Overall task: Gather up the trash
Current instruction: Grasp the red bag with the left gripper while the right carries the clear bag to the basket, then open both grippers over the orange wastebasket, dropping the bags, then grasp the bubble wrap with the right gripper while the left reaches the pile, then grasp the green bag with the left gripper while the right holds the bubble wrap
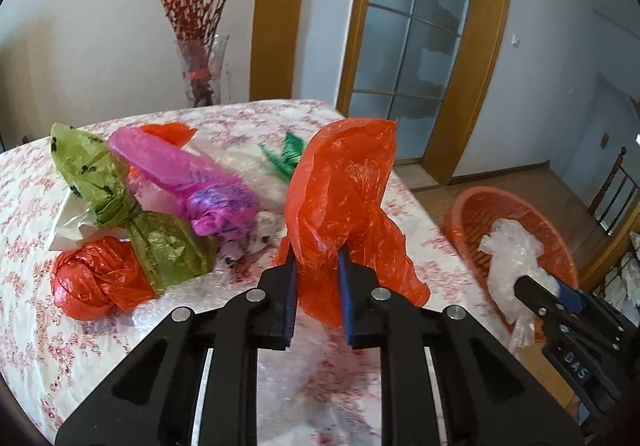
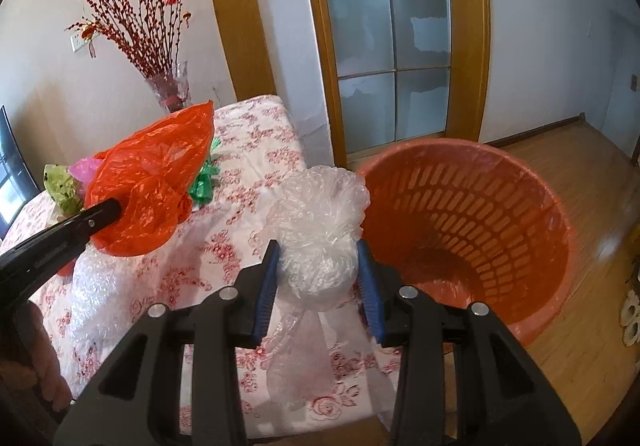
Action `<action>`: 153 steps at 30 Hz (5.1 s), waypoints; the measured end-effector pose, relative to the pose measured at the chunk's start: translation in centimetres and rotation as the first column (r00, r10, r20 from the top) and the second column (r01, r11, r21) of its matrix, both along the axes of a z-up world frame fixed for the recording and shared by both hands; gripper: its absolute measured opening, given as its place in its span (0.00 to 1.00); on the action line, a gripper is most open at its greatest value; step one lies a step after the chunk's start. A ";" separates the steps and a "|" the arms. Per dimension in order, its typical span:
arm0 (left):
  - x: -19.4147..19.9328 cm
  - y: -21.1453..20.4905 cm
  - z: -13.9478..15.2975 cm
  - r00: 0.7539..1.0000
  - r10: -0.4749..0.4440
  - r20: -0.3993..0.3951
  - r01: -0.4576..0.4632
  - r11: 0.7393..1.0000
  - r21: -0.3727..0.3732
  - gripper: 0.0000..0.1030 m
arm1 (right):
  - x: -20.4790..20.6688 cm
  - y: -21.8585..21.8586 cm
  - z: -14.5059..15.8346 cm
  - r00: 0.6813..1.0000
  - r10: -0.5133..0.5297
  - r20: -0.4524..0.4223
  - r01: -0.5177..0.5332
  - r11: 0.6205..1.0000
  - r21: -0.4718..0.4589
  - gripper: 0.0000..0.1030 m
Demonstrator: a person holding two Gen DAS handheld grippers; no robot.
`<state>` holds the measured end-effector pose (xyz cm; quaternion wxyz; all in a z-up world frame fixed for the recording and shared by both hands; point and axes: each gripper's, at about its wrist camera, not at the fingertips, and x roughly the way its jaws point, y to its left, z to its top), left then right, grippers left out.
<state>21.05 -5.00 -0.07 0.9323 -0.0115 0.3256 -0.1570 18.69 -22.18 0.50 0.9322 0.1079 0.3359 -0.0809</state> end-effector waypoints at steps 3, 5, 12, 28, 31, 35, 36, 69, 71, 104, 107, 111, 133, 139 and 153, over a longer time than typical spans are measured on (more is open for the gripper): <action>-0.4 -1.0 0.4 1.000 -0.025 0.006 0.025 1.000 -0.015 0.17 | -0.4 -0.7 0.5 1.000 -0.019 0.014 0.019 1.000 -0.009 0.37; -0.7 -1.7 0.6 0.999 -0.043 0.007 0.043 0.999 -0.023 0.17 | -0.9 -1.3 0.8 0.999 -0.037 0.023 0.037 0.999 -0.015 0.37; -1.0 -5.9 0.7 0.991 -0.133 -0.002 0.133 0.990 -0.052 0.17 | -2.1 -4.4 1.3 0.992 -0.121 0.044 0.123 0.992 -0.040 0.37; -0.6 -14.5 -1.2 0.958 -0.281 -0.048 0.277 0.957 -0.082 0.17 | -3.5 -12.6 1.4 0.950 -0.303 0.075 0.305 0.952 -0.019 0.37; -0.3 -15.7 -1.5 0.951 -0.303 -0.054 0.298 0.951 -0.086 0.17 | -2.9 -13.5 1.2 0.945 -0.317 0.073 0.319 0.948 -0.014 0.37; 0.1 -17.2 -1.9 0.942 -0.329 -0.064 0.323 0.942 -0.086 0.17 | -2.5 -14.4 1.1 0.941 -0.330 0.076 0.332 0.943 -0.007 0.37; 0.2 -17.4 -2.0 0.941 -0.333 -0.067 0.327 0.941 -0.087 0.17 | -2.5 -14.8 1.0 0.939 -0.335 0.077 0.336 0.942 -0.003 0.37; -1.5 -4.0 -0.8 1.000 -0.003 -0.010 0.003 1.000 0.026 0.69 | -1.5 -7.2 1.6 0.977 -0.208 0.053 0.213 0.969 -0.126 0.83; -1.7 -2.0 -0.6 0.999 0.037 -0.002 -0.037 0.999 0.025 0.69 | -1.1 -5.6 1.7 0.986 -0.158 0.052 0.163 0.980 -0.111 0.83; -1.4 19.3 -2.4 0.905 0.426 -0.006 -0.426 0.905 0.018 0.69 | 6.2 19.9 -3.3 0.878 0.456 -0.144 -0.465 0.885 -0.031 0.48; -1.2 18.1 -2.0 0.917 0.398 -0.002 -0.398 0.917 0.007 0.69 | 5.8 18.9 -3.3 0.878 0.458 -0.143 -0.467 0.883 -0.038 0.35; -0.9 16.5 -1.4 0.929 0.369 0.005 -0.369 0.929 -0.009 0.69 | 5.4 17.1 -3.1 0.897 0.419 -0.143 -0.428 0.903 -0.033 0.26; 5.0 13.8 -0.9 0.927 0.368 -0.074 -0.371 0.927 -0.048 0.64 | 4.4 8.0 -2.8 0.969 0.220 -0.114 -0.226 0.973 -0.040 0.21; 6.0 14.5 -1.5 0.930 0.345 -0.129 -0.357 0.931 -0.080 0.47 | 4.4 8.2 -2.9 0.968 0.223 -0.114 -0.231 0.972 -0.054 0.21; 5.1 10.6 -2.5 0.944 0.303 -0.134 -0.311 0.949 -0.044 0.48 | 4.2 7.8 -3.0 0.969 0.218 -0.116 -0.223 0.974 -0.037 0.21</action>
